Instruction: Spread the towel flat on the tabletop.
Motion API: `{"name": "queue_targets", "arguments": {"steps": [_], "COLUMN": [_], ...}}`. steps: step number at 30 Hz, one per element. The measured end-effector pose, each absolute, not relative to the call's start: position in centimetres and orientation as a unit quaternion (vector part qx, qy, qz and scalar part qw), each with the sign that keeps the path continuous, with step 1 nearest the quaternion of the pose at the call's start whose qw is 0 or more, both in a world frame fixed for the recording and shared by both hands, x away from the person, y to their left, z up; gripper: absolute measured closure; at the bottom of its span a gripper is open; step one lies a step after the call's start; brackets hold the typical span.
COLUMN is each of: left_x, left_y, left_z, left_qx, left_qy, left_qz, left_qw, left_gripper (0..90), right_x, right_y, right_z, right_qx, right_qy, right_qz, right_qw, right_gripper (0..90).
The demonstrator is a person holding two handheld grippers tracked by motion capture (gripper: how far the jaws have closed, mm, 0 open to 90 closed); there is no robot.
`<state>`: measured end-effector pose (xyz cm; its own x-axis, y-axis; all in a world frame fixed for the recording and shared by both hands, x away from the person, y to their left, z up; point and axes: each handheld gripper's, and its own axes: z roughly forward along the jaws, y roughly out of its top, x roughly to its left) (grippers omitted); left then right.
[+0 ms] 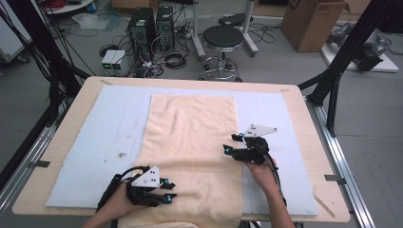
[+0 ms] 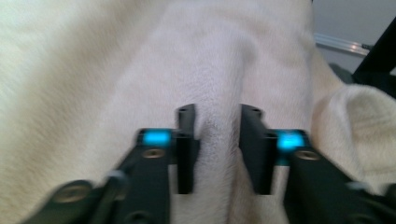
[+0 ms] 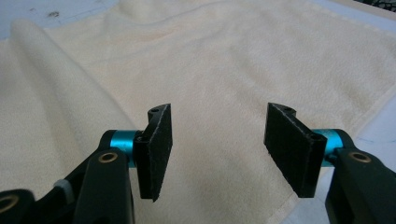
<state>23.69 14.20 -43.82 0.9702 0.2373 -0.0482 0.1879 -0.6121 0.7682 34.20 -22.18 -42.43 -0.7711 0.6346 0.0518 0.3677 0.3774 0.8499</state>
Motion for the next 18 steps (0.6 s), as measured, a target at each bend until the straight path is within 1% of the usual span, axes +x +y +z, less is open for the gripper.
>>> {"name": "queue_targets", "arguments": {"steps": [1, 4, 7, 9, 11, 12, 13, 14, 16, 17, 18], "left_x": [23.5, 23.0, 22.6, 22.6, 22.7, 22.8, 22.8, 22.8, 22.8, 22.7, 22.6], "left_y": [14.3, 15.0, 16.1, 16.7, 16.9, 16.8, 16.6, 16.4, 16.0, 15.9, 15.8], "left_z": [-43.8, -43.1, -42.5, -42.4, -42.4, -42.6, -42.7, -43.0, -43.5, -43.8, -43.9], "left_qx": [0.895, 0.885, 0.873, 0.868, 0.871, 0.873, 0.874, 0.878, 0.887, 0.888, 0.888], "left_qy": [0.116, 0.087, 0.075, 0.079, 0.094, 0.1, 0.102, 0.102, 0.103, 0.106, 0.105], "left_qz": [0.023, -0.041, -0.062, -0.058, -0.04, -0.036, -0.034, -0.031, -0.027, -0.036, -0.036], "left_qw": [0.429, 0.455, 0.478, 0.487, 0.48, 0.477, 0.473, 0.466, 0.45, 0.445, 0.447], "left_gripper": [79.9, 81.9, 73.6, 71.1, 60.4, 57.0, 56.7, 57.0, 68.5, 72.2, 72.8], "right_x": [34.2, 33.9, 33.8, 33.7, 33.7, 33.8, 33.8, 33.8, 33.8, 33.8, 33.8], "right_y": [-22.1, -22.1, -22.0, -21.9, -21.9, -22.0, -22.0, -22.1, -22.1, -22.0, -22.0], "right_z": [-42.4, -42.2, -42.2, -42.3, -42.4, -42.4, -42.4, -42.4, -42.4, -42.5, -42.5], "right_qx": [0.306, 0.302, 0.299, 0.296, 0.292, 0.294, 0.295, 0.295, 0.296, 0.296, 0.296], "right_qy": [0.818, 0.817, 0.82, 0.825, 0.829, 0.828, 0.827, 0.827, 0.827, 0.828, 0.828], "right_qz": [0.466, 0.469, 0.468, 0.463, 0.458, 0.46, 0.46, 0.46, 0.46, 0.458, 0.458], "right_qw": [0.143, 0.143, 0.139, 0.133, 0.134, 0.129, 0.132, 0.133, 0.133, 0.131, 0.13], "right_gripper": [41.6, 41.7, 41.7, 41.7, 41.7, 41.7, 41.7, 41.7, 41.6, 41.5, 41.6]}}
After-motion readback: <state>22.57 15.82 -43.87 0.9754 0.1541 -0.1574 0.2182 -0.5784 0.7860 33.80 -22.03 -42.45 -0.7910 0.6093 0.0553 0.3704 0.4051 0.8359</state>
